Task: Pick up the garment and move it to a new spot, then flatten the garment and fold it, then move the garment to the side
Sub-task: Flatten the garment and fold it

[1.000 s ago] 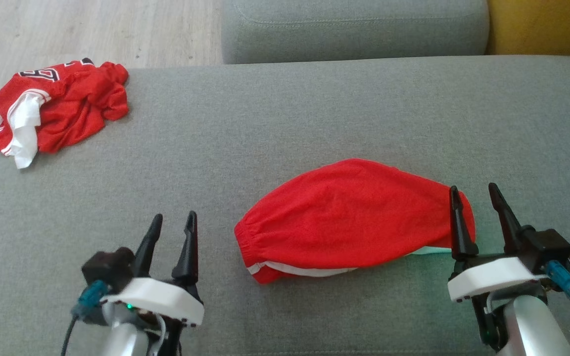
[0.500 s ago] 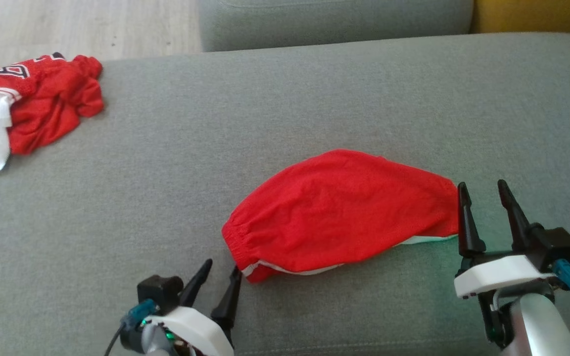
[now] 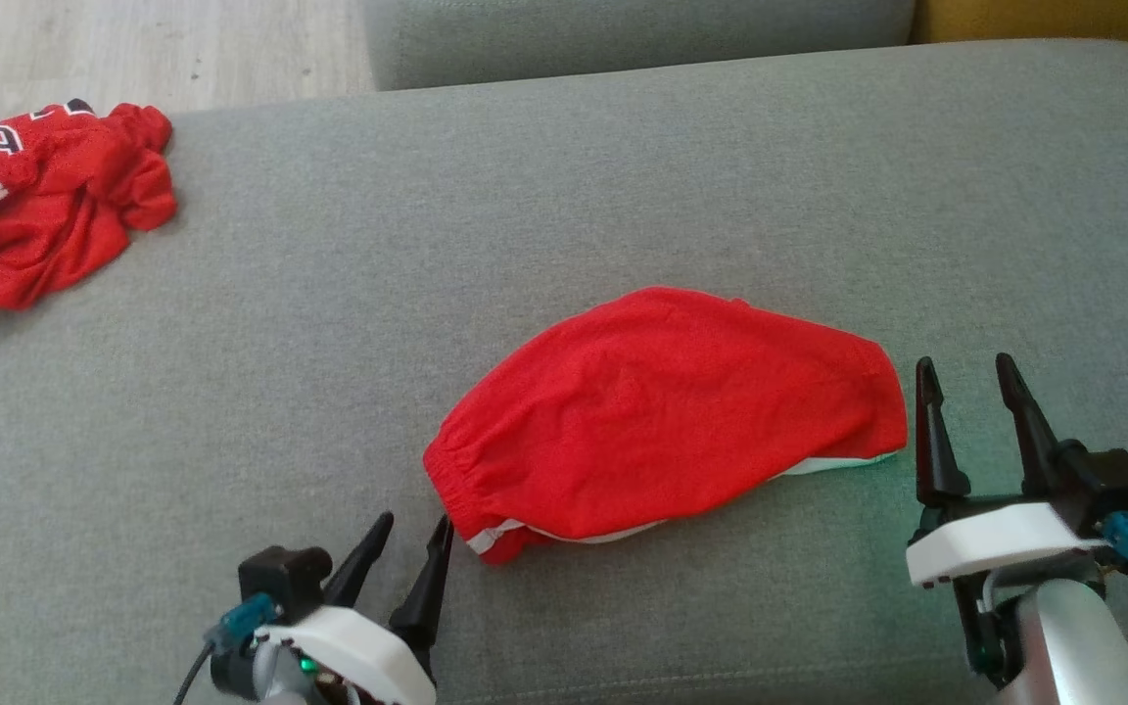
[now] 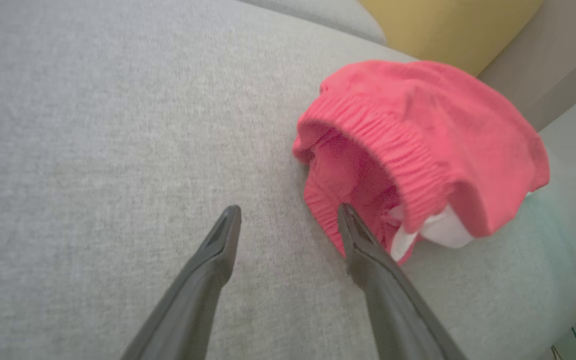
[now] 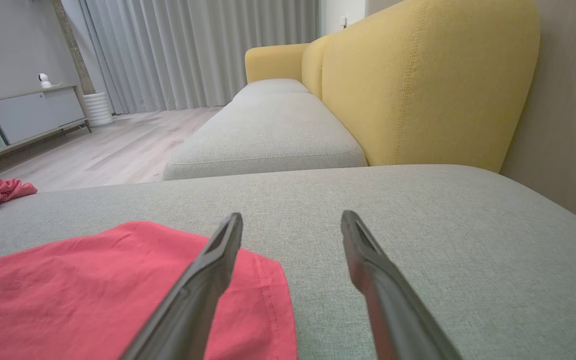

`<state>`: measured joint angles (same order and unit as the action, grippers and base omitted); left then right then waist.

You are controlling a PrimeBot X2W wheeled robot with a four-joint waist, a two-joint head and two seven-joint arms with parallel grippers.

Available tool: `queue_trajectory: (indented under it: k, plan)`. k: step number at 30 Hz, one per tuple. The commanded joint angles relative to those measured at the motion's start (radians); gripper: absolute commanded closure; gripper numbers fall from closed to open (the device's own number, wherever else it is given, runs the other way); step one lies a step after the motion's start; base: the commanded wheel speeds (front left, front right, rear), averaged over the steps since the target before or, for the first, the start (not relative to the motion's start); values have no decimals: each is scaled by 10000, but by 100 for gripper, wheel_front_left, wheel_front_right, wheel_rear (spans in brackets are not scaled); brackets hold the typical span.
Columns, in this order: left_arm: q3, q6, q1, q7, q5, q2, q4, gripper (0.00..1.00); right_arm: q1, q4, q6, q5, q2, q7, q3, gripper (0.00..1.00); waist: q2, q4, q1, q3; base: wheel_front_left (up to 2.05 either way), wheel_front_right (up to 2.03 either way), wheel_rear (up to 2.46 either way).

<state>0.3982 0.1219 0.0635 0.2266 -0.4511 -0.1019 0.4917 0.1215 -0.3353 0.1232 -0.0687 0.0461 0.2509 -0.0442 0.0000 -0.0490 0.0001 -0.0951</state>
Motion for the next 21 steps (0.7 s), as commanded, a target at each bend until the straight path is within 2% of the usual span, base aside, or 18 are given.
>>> queue_trajectory:
  k: [1,7,14,21]
  plan:
    - [-404,-51,152,163,-19,-90,-448,0,379,357,75,104,41,109,168,0,0,41,-1,16,0,0,0]
    - [-364,-61,-50,266,42,-67,-1251,0,374,356,75,94,41,109,141,0,0,123,-1,60,0,0,0]
    - [-560,-332,-493,317,53,-48,-2570,0,366,368,75,135,41,109,133,0,0,78,-1,32,0,0,0]
    - [-51,-219,-967,-207,-20,-187,-3037,0,377,336,75,174,41,109,102,0,0,54,-1,10,0,0,0]
